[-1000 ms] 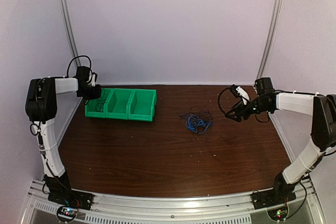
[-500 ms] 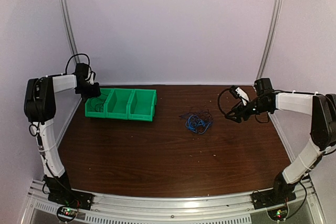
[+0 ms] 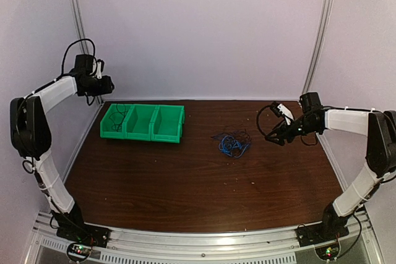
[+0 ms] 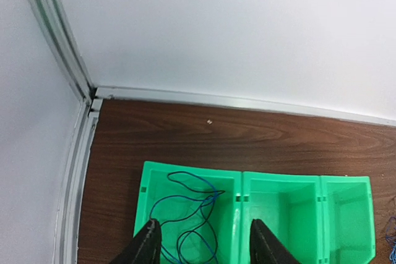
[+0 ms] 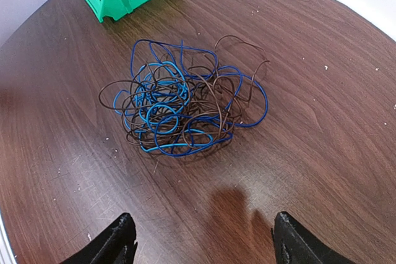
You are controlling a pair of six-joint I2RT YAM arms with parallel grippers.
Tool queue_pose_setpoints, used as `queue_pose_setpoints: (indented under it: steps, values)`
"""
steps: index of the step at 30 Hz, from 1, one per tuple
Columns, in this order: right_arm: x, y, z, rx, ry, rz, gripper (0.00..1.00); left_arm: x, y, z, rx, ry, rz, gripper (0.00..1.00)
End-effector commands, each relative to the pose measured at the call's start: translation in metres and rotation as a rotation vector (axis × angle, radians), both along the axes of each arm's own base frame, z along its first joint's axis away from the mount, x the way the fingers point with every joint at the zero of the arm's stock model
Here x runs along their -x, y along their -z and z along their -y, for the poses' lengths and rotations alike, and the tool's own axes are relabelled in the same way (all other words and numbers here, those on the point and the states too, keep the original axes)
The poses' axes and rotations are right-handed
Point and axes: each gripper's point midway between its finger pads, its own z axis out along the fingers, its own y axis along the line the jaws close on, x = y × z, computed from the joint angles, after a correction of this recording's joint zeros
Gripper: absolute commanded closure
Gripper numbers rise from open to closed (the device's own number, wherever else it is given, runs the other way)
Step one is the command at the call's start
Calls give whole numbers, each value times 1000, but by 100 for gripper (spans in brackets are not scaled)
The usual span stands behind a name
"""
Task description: Untangle the cables
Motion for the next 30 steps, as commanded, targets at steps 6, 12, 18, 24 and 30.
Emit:
queue_pose_setpoints:
  steps: [6, 12, 18, 24, 30]
  values:
    - [-6, -9, 1, 15, -6, 31, 24, 72, -71, 160, 17, 429, 235, 49]
    - [-6, -17, -10, 144, -60, 87, 29, 145, -56, 252, 95, 687, 262, 49]
    - [1, -4, -52, 359, -175, 165, 33, 186, -14, 284, 272, 710, 161, 51]
    - [-18, 16, -107, 428, -248, 110, 30, 209, 24, 277, 347, 684, 105, 50]
    - [-44, 44, -141, 439, -222, 50, 0, 214, 22, 275, 350, 683, 100, 50]
